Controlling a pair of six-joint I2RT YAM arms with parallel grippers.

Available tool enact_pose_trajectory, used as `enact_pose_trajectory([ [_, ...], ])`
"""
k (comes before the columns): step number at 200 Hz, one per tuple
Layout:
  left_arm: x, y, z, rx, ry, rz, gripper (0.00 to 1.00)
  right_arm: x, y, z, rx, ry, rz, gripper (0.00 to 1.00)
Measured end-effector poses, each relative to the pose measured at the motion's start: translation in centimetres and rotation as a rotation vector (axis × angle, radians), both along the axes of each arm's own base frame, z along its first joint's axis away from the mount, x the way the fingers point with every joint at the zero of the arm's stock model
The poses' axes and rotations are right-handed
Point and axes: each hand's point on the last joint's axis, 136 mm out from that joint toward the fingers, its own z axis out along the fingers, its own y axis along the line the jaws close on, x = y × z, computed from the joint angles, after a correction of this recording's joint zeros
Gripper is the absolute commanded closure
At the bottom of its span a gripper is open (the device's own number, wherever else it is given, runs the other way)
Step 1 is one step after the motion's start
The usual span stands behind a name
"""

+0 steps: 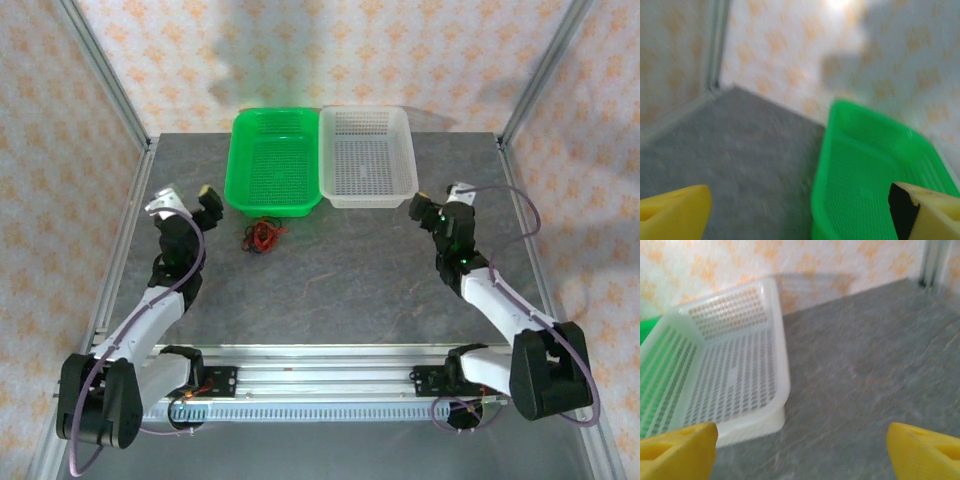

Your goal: Untangle the cables

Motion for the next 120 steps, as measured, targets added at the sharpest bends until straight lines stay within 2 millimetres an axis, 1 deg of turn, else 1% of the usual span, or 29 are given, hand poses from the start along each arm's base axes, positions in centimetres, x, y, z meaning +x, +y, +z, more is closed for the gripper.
enact_pose_trajectory([
  [16,0.2,-2.5,-3.3,-0.061,0.122,-0.081,0.12,-0.9,0.6,-0.9,0.017,0.085,0.011,0.14],
  [36,0.1,-5.3,-7.2,-0.129,0.265,-0.176,0.14,-1.7,0.7,-1.9,0.033,0.173,0.006,0.15],
  [54,-0.5,-7.3,-9.9,-0.165,0.362,-0.241,0.14,-2.4,0.8,-2.4,0.049,0.227,0.009,0.15],
  [69,-0.7,-8.2,-11.1,-0.179,0.403,-0.27,0.14,-3.2,1.0,-2.8,0.067,0.26,0.018,0.16],
  [86,-0.7,-8.4,-11.8,-0.182,0.426,-0.276,0.14,-3.8,1.2,-3.0,0.091,0.283,0.026,0.16],
  [120,0.5,-9.3,-13.4,-0.19,0.482,-0.305,0.17,-4.5,1.7,-2.8,0.137,0.294,0.039,0.18],
])
